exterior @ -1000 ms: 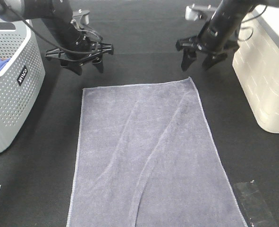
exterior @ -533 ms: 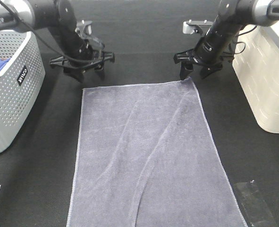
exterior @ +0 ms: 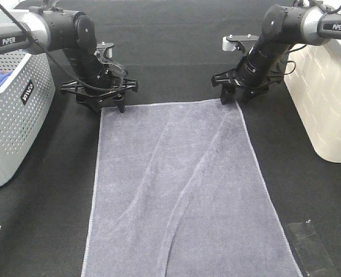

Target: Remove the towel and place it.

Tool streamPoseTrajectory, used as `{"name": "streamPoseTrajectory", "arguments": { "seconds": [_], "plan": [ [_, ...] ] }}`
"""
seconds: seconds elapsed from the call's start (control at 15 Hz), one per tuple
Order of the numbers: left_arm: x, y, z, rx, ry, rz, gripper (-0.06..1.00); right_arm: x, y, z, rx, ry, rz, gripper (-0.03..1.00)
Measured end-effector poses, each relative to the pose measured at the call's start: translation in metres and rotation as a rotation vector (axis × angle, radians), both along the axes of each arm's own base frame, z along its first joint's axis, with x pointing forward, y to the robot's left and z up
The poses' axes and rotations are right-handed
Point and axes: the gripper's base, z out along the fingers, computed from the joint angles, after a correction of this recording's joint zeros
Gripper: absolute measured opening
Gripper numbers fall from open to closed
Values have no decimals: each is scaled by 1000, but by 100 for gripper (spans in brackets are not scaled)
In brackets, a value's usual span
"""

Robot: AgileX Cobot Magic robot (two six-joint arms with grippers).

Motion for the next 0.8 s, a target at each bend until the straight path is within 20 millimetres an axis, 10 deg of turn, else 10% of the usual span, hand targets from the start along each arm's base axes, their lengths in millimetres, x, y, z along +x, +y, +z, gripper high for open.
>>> {"name": "streamPoseTrajectory", "arguments": {
  "seconds": [0.33, 0.8],
  "plan": [
    [0, 0, 1, 0, -1, 0, 64, -3, -1, -1, -3, 40, 2, 0],
    [6, 1, 20, 34, -29, -14, 70, -3, 0, -1, 1, 44, 1, 0]
  ]
}}
